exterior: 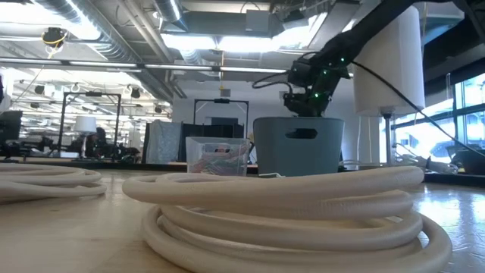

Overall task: Pick and place USB-C Cables
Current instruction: Put the white HDMI cable into the blue bin

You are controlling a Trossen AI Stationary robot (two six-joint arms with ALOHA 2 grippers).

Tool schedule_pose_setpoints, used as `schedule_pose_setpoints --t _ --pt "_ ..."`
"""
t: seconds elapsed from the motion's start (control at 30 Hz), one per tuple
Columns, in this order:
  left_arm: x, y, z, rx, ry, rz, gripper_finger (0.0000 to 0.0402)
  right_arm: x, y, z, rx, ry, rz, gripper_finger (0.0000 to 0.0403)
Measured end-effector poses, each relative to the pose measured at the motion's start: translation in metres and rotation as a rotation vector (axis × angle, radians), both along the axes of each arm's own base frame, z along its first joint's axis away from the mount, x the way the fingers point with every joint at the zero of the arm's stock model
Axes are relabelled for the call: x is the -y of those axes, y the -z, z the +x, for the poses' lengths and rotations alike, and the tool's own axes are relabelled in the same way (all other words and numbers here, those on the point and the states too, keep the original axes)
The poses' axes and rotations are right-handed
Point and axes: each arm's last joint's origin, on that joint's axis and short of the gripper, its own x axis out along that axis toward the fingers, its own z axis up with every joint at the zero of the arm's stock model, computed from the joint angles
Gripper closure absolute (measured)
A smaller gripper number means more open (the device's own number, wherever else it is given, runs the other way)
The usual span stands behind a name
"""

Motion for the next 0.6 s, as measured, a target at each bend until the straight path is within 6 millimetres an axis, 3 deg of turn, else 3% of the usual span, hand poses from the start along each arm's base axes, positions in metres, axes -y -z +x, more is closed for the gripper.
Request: schedule_pose_setpoints --t 0.17,0.6 --pt "0.0 0.0 0.0 0.0 0.0 0.0 0.021 0.001 -0.017 0.004 0.003 0.019 0.013 0.0275" --pt "0.0 0.0 0.0 0.0 0.0 0.0 0.021 -0.02 -0.023 0.016 -0.051 -0.035 -0.045 0.0274"
